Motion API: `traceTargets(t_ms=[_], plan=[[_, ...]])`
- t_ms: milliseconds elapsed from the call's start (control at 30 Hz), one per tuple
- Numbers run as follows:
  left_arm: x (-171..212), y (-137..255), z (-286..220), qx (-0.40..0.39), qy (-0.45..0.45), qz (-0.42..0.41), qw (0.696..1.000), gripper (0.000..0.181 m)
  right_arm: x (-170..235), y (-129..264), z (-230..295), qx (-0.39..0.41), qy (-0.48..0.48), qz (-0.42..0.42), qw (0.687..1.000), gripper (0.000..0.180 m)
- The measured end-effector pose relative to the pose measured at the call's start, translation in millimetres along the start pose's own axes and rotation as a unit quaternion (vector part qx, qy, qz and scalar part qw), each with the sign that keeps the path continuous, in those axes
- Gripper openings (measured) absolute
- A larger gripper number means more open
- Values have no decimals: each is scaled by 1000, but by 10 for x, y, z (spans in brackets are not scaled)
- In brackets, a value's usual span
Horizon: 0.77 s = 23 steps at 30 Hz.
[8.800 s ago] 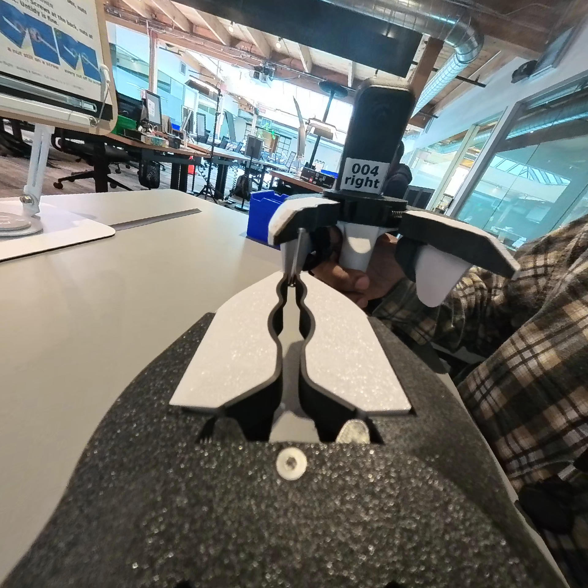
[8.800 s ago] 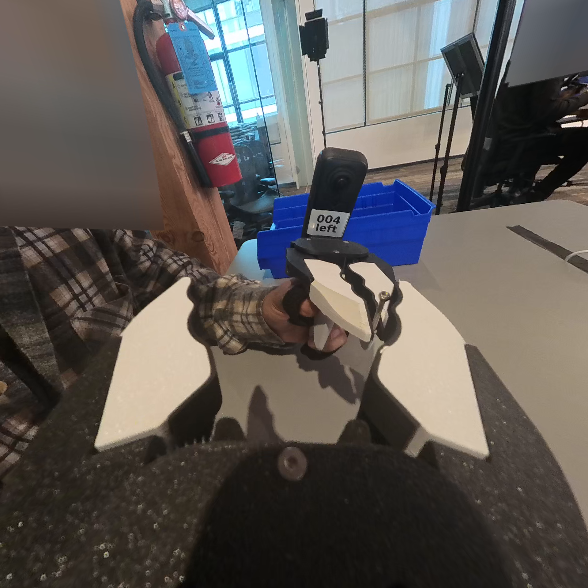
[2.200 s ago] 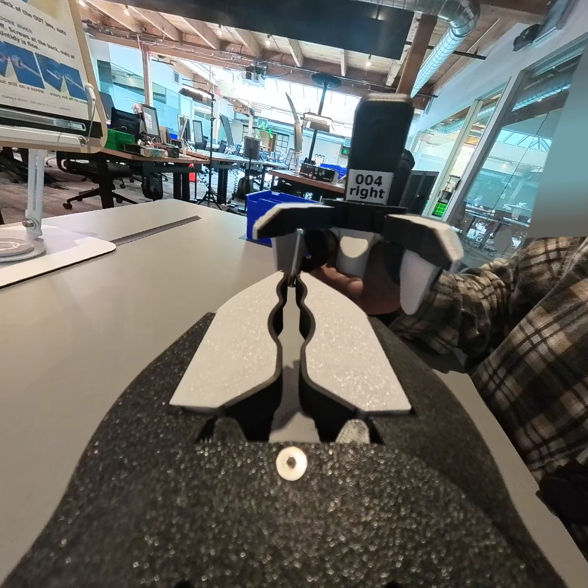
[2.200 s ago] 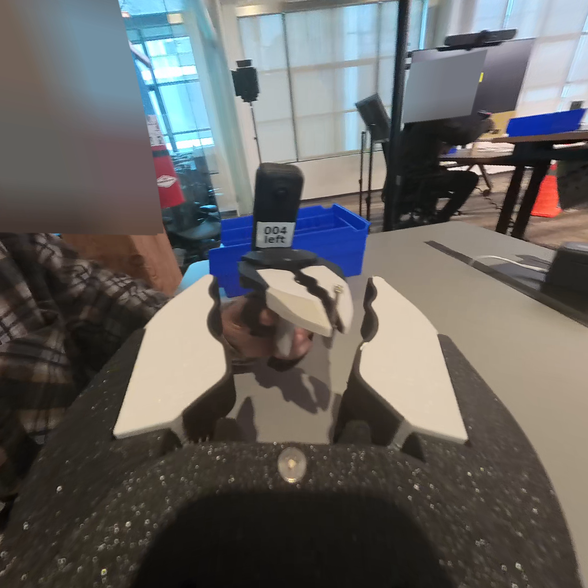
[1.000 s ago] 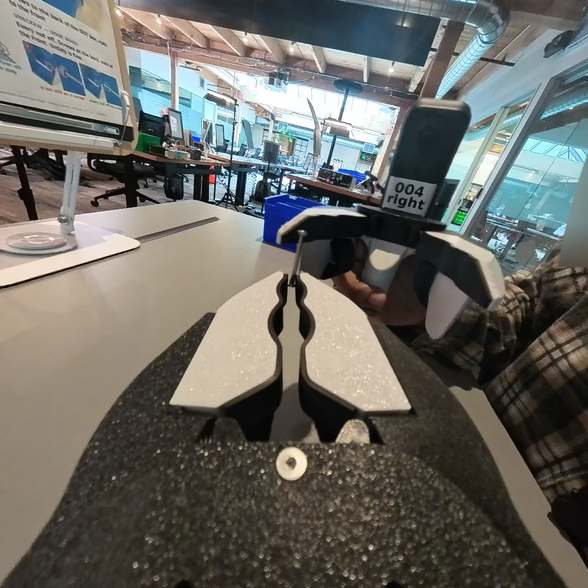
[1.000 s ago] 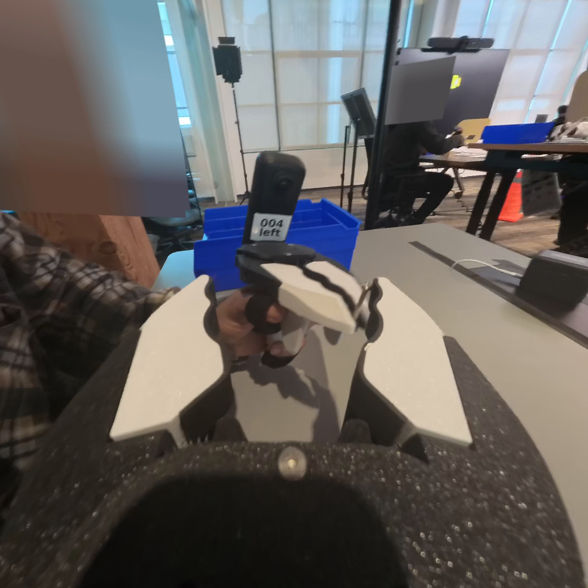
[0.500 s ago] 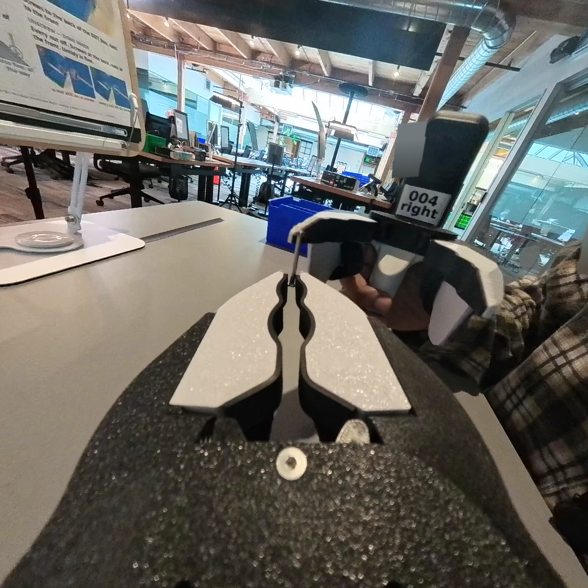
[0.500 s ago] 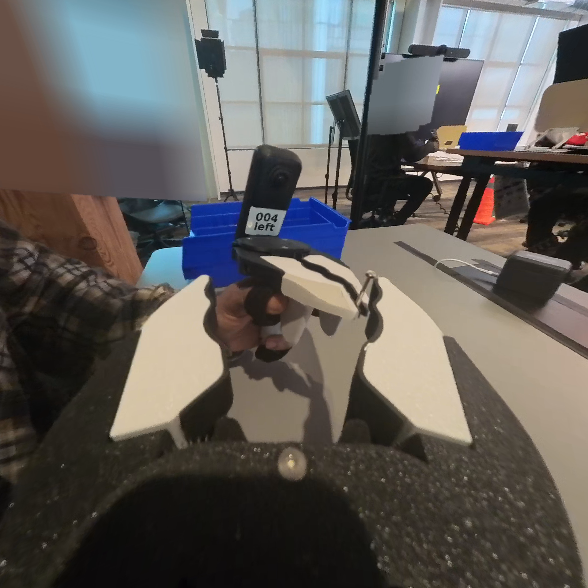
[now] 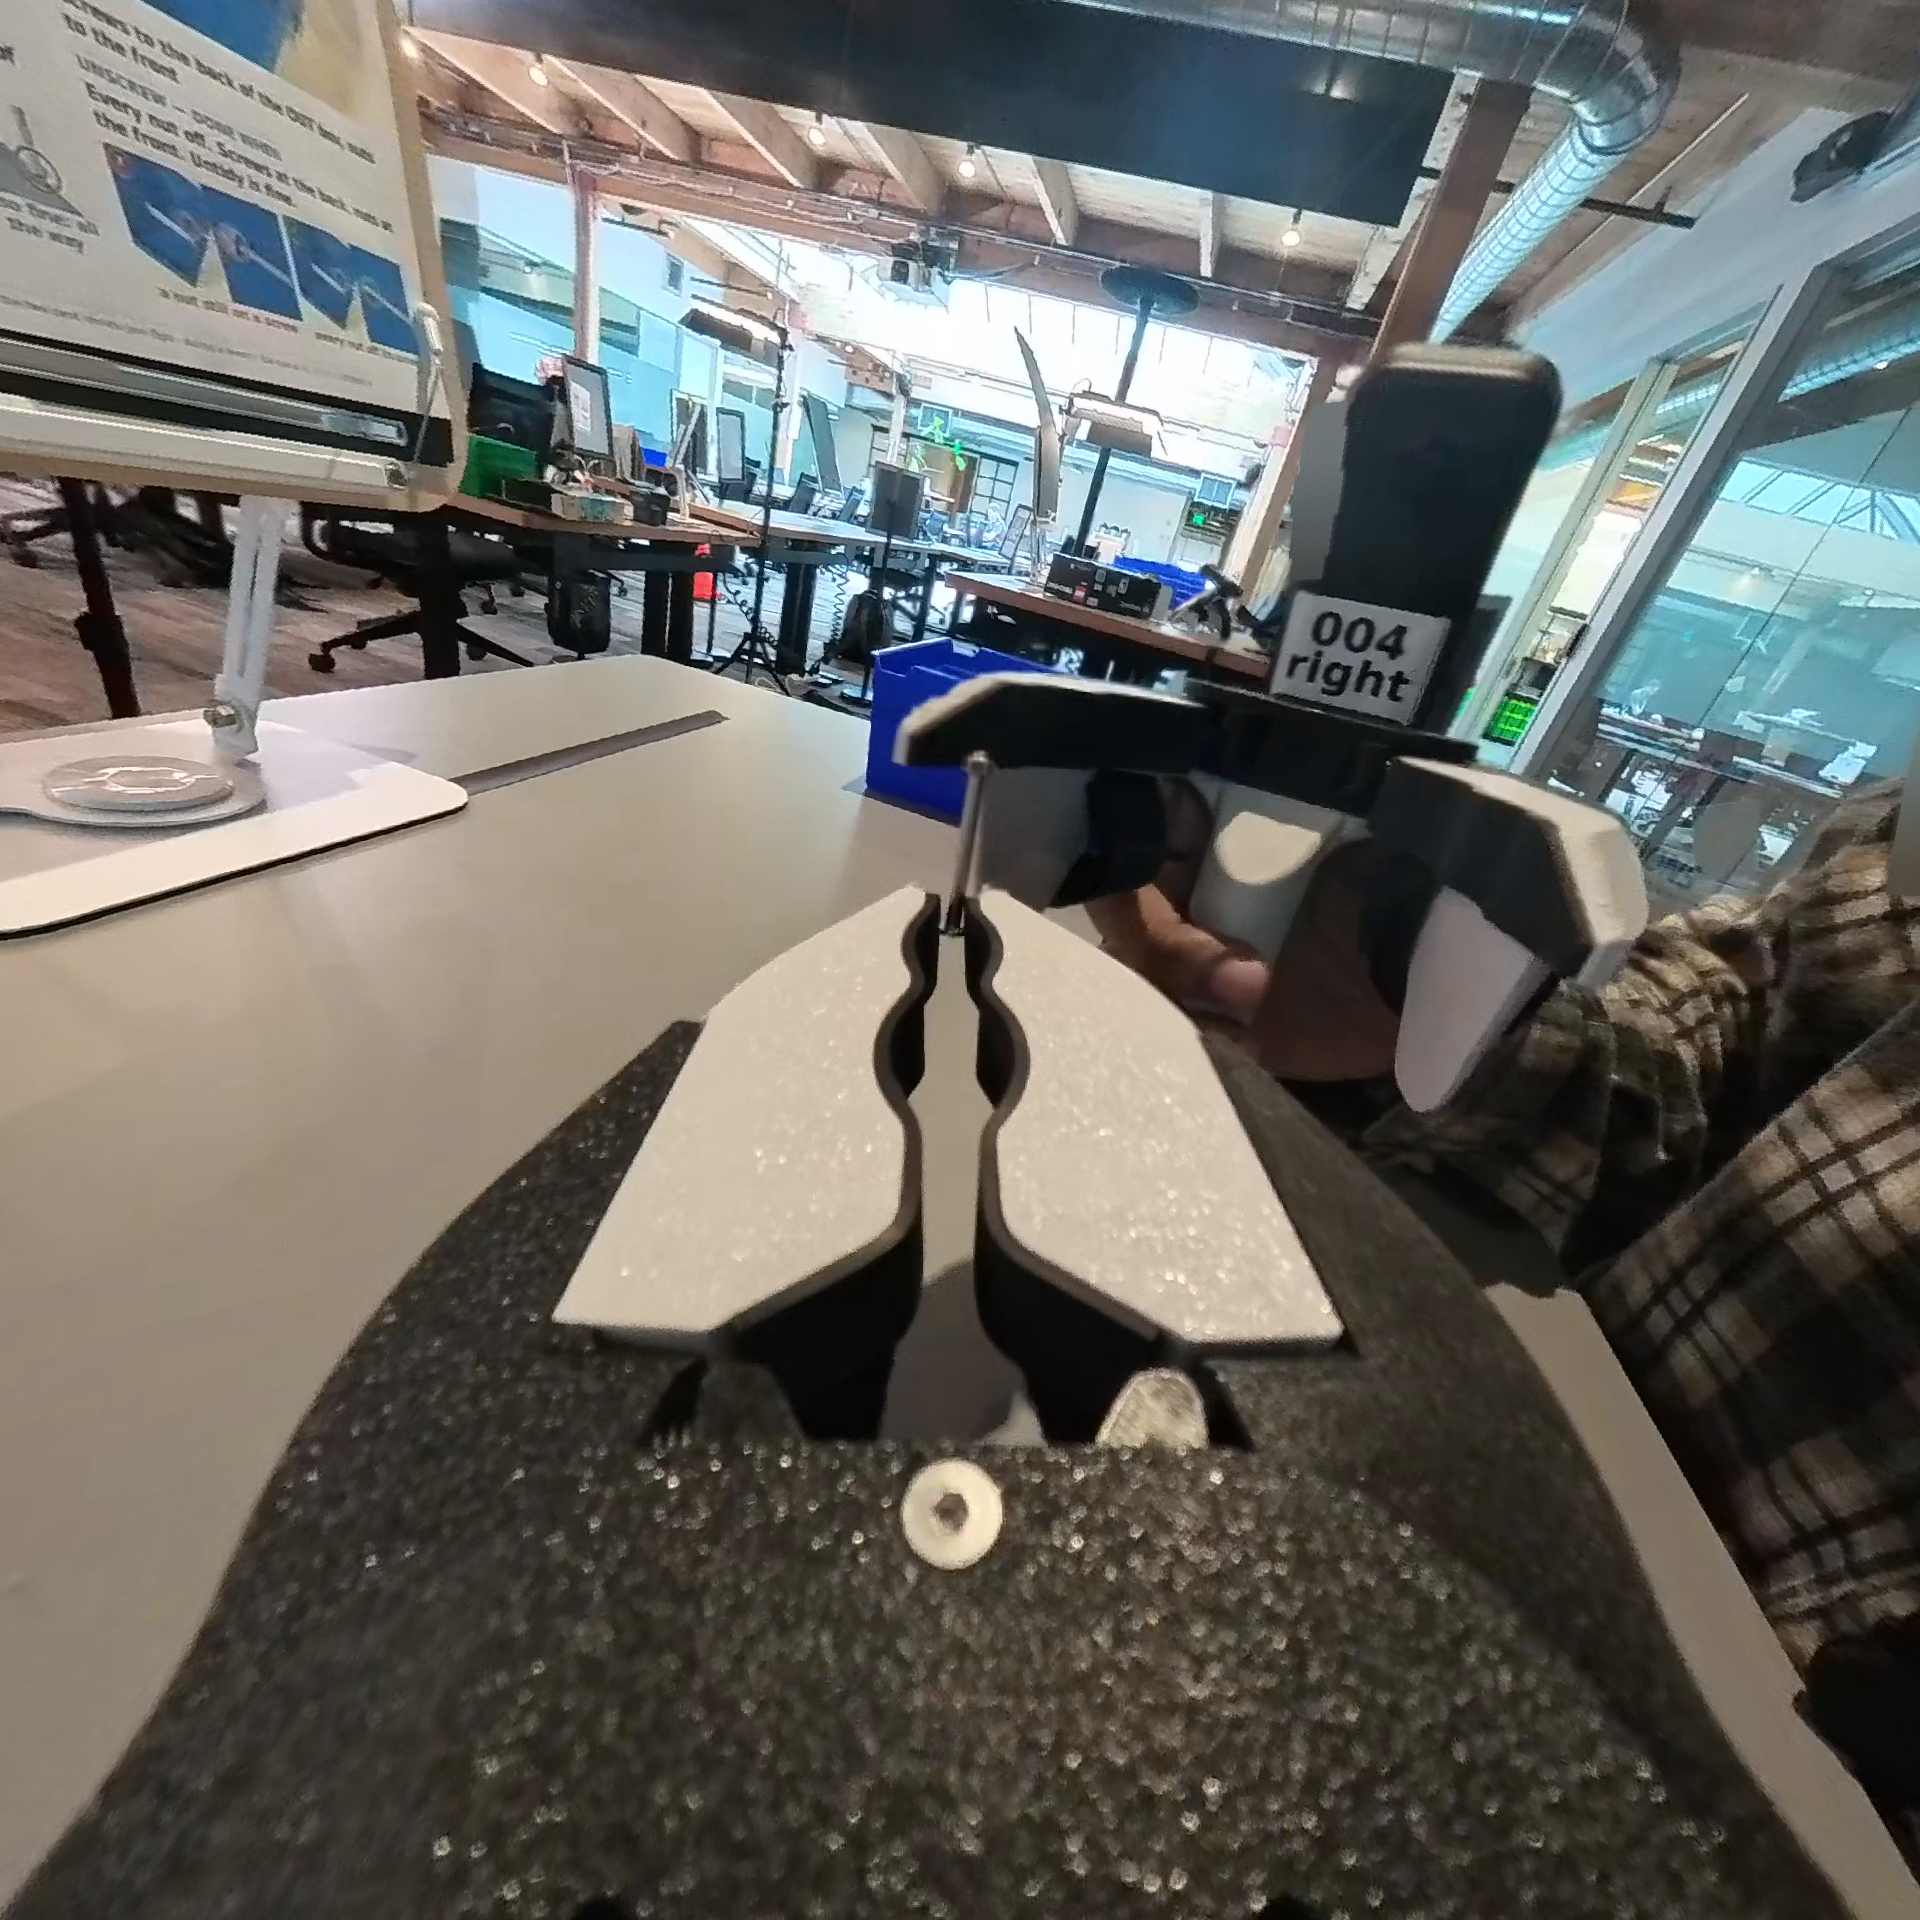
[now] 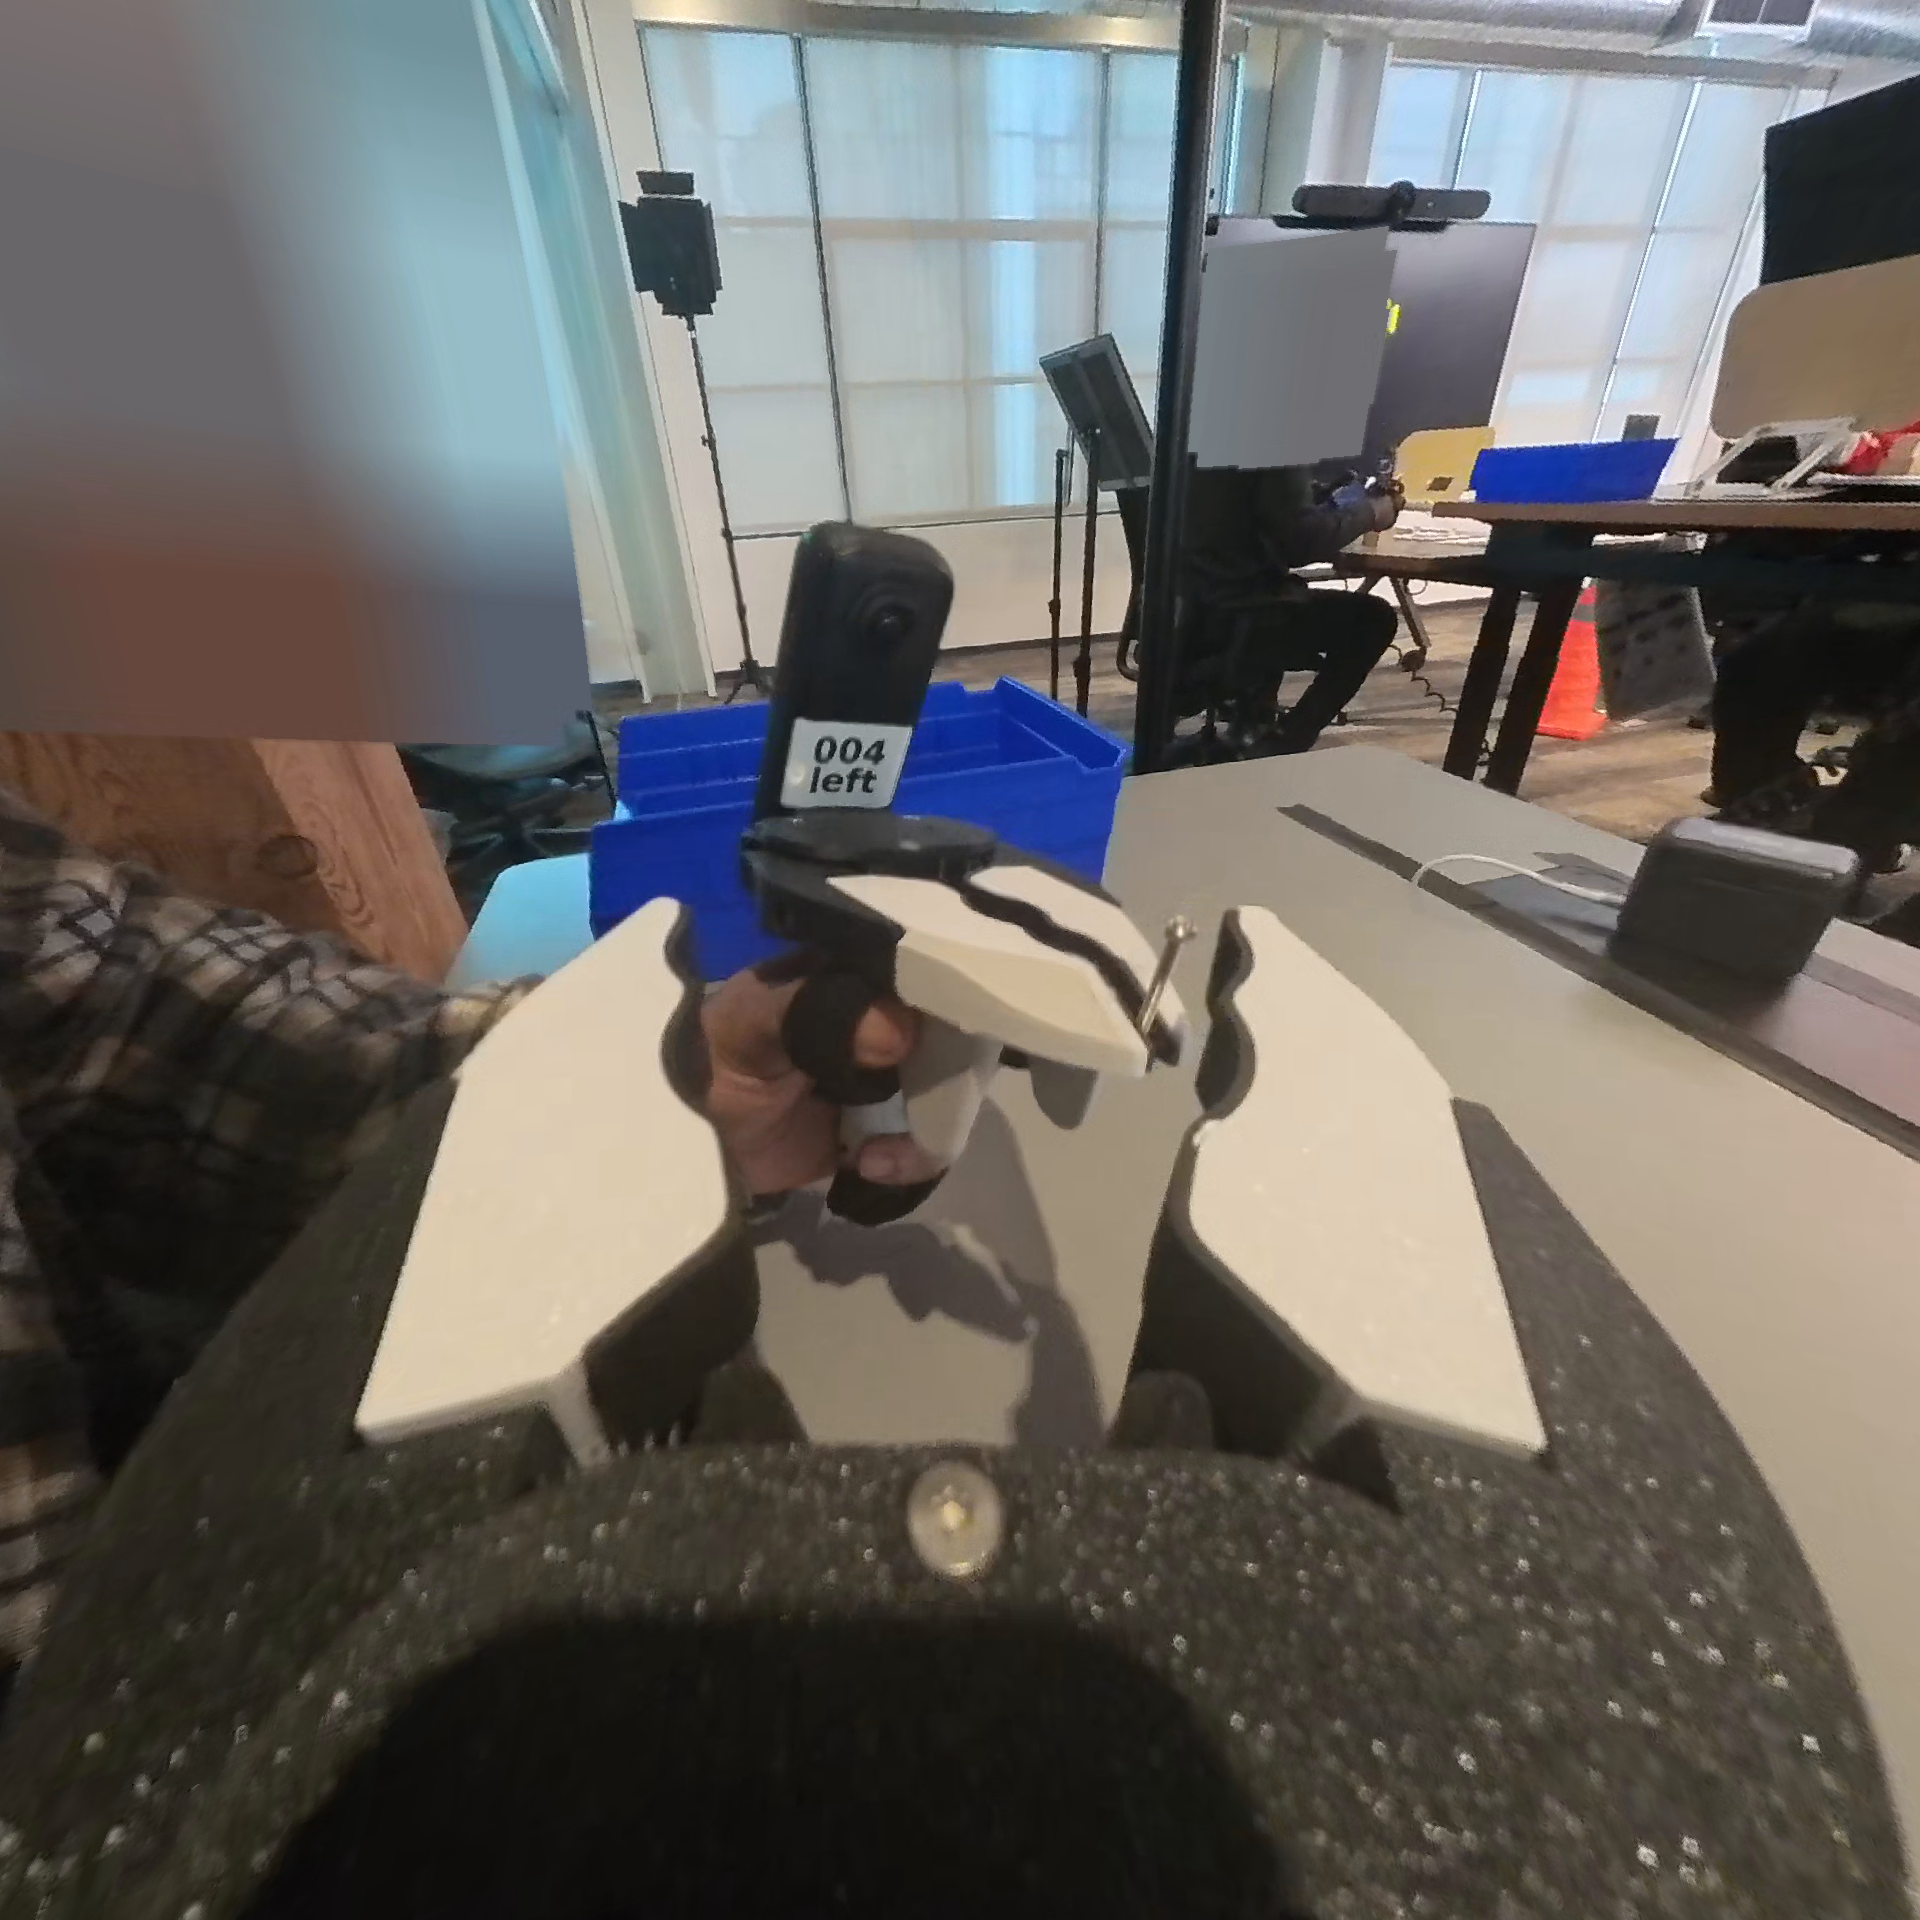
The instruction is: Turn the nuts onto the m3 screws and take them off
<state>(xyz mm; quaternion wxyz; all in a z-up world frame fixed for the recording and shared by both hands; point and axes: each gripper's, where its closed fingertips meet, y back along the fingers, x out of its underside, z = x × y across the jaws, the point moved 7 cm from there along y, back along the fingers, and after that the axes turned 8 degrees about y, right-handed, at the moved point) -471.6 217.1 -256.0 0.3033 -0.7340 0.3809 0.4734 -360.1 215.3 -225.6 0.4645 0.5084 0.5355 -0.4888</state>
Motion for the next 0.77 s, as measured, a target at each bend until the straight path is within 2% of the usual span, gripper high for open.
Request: traceTargets(t_ms=[133, 333, 500, 767], plan=[[3, -3, -3, -2, -3, 1, 1000, 4, 7, -73, 14, -14, -9, -2, 1000, 93], [-13, 14, 11, -5, 2, -4, 1000, 4, 22, 27, 16, 2, -14, -3, 1000, 92], [5, -12, -11, -4, -4, 3, 1000, 4, 10, -81, -6, -16, -32, -12, 999, 93], [7, -14, -8, -1, 2, 2, 1000, 4, 11, 16, -35, -2, -44, -21, 999, 92]])
